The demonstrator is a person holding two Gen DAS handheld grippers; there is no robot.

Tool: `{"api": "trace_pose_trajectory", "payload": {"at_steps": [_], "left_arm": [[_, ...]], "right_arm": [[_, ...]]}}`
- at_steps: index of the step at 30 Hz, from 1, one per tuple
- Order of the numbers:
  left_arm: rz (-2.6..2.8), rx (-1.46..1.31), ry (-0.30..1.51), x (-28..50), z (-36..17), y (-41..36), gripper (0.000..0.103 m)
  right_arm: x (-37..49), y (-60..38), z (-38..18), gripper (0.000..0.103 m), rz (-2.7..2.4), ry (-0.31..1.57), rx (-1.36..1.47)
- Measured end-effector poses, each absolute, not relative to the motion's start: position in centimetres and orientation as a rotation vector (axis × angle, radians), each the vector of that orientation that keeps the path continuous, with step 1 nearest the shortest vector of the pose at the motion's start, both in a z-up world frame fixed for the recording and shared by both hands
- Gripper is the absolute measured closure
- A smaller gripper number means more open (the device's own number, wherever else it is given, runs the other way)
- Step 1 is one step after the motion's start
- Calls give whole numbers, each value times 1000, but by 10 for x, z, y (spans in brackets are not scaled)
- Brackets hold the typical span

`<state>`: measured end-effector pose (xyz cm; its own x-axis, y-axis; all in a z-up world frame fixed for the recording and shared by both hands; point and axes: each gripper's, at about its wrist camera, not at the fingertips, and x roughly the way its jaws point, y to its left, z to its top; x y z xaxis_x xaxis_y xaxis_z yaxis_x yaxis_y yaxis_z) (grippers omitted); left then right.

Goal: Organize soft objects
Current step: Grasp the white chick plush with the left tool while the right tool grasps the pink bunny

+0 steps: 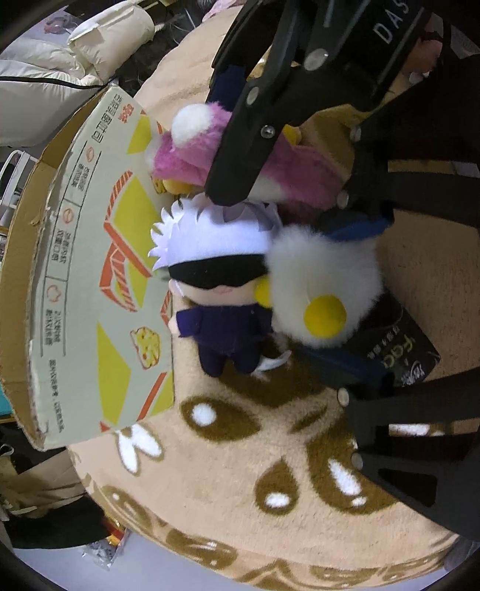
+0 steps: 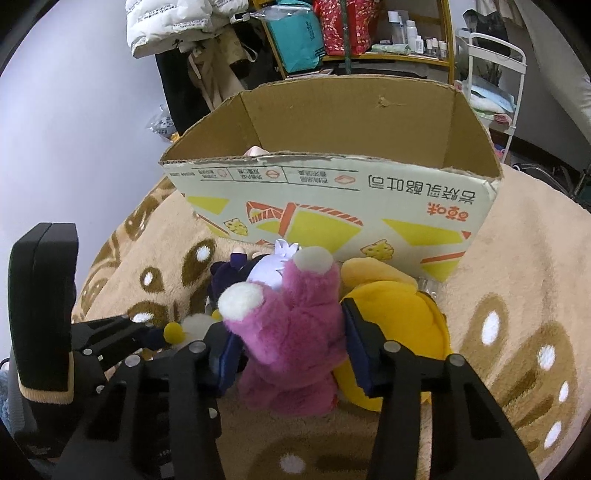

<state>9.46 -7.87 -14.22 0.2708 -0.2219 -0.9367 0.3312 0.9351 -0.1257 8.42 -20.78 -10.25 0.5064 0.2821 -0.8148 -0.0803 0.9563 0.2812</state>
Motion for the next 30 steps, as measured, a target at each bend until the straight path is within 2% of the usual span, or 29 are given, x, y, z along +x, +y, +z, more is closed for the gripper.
{"api": "trace_pose_trajectory", "payload": {"at_steps": [3,6,13,23,30], "left_arm": [[-372,79,1236,94,-141,-77,69],[-351,88,1211,93,-138,-74,71],[-276,124,1088,79,-113,-66,71],[-177,123,791,47,-53,-51,71],[-127,145,647,33,-25,-46,71]], "right_arm": [[82,-207,-101,52,211,1012,215],[79,-209,-99,53,203,1006,212],[65,-215,-81,53,165,939,208],[35,-213,-32,53,96,711,112],[23,-213,-7,53,8,568,39]]}}
